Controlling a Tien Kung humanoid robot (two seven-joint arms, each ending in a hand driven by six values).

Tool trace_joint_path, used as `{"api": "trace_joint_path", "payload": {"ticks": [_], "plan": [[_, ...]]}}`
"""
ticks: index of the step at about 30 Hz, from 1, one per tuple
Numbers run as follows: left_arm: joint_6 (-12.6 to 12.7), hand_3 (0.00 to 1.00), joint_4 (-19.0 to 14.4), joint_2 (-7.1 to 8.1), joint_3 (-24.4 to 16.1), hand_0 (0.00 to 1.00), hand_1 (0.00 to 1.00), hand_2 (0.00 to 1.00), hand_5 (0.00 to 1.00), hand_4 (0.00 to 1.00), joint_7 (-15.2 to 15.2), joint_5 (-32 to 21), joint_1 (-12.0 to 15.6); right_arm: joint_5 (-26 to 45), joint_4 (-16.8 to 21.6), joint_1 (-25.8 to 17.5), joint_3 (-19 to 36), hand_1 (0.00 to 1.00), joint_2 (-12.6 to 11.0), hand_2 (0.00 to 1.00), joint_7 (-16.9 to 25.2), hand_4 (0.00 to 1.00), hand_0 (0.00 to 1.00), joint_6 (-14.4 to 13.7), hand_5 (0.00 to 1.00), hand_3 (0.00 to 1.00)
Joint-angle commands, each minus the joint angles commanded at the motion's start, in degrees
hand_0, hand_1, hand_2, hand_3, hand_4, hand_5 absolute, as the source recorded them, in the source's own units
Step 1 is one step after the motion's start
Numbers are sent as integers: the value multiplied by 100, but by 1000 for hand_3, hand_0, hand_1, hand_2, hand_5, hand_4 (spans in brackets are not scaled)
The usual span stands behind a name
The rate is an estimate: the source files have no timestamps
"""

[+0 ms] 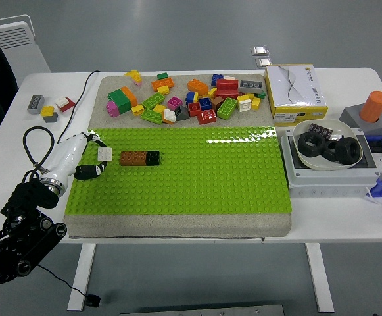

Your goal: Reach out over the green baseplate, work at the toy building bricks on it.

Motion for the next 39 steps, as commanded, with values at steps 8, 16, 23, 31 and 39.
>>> {"api": "trace_joint_path", "payload": {"ticks": [8, 16, 23, 31, 39], "plan": [[-39, 496, 196, -142, -7, 826, 859, 824, 5, 714, 48, -15, -40, 9, 0, 3, -12, 664, 5, 780, -3, 878, 518, 2, 951, 789], [-39, 497, 275, -285, -53, 828, 861, 826, 2, 714, 70, -4, -75, -39, 0, 1, 18, 664, 10, 780, -1, 878, 518, 7, 950, 790], [-48, 495, 253, -350, -82, 830, 865, 830, 3, 705, 83, 23, -107, -65, 0, 6, 39, 664, 11, 780, 1, 878, 518, 10, 948, 789], [-111, 496, 246, -369, -50, 831, 865, 830, 7, 704, 133, 46, -127, -73, 0, 16, 56, 664, 11, 780, 2, 878, 518, 9, 948, 789], [-211, 498, 221, -374, -43, 832, 866, 830, 12, 700, 248, 123, -122, -117, 0, 16, 99, 664, 8, 780, 6, 877, 518, 13, 947, 789]]}}
